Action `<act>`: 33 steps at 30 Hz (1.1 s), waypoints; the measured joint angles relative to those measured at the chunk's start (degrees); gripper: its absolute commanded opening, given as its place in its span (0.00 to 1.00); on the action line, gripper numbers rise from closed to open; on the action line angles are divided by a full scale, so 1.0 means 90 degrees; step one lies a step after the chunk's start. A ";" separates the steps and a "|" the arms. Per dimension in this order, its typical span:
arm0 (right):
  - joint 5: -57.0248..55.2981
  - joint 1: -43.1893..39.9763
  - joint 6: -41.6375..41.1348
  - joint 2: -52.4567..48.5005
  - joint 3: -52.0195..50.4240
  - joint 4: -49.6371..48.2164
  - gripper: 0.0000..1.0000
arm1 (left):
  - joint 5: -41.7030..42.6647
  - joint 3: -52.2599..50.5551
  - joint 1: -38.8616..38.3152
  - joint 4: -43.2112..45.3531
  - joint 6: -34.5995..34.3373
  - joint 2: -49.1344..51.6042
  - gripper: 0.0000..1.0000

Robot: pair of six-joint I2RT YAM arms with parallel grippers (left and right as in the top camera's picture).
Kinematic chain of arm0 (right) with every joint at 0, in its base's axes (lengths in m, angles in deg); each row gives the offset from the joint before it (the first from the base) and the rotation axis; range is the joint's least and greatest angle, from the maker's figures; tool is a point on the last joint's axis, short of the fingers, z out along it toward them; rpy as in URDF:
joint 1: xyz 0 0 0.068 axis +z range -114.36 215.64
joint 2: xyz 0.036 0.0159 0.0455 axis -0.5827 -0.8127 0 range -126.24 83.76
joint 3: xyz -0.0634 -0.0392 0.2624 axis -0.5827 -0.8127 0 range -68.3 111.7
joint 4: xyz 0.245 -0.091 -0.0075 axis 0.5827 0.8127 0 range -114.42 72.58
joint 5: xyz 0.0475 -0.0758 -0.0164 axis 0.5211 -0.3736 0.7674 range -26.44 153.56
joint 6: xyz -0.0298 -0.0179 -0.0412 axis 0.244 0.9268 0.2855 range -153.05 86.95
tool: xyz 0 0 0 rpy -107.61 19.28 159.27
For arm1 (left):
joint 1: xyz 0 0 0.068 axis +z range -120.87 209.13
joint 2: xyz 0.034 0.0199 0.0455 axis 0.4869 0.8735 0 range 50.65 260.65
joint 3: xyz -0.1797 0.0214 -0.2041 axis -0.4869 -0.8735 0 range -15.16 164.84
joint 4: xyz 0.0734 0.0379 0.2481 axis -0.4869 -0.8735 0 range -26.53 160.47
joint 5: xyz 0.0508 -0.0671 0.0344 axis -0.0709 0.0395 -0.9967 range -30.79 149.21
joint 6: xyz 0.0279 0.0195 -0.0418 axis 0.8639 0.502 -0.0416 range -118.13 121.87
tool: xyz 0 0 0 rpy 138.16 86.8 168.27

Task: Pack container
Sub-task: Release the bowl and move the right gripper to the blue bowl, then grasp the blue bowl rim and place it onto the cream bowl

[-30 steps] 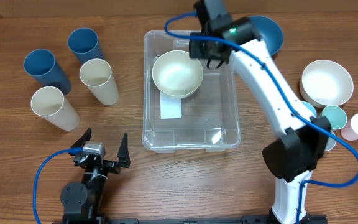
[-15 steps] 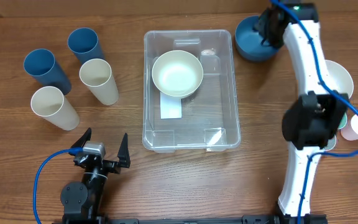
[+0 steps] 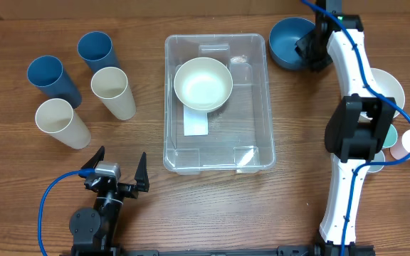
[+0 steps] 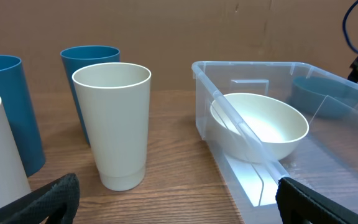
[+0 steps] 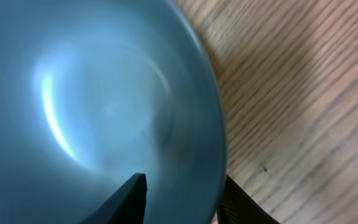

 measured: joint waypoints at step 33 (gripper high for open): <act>-0.0085 0.2965 0.2511 0.3058 -0.2210 0.0425 0.04 | 0.0000 0.0000 0.0000 -0.0002 0.0000 0.0000 1.00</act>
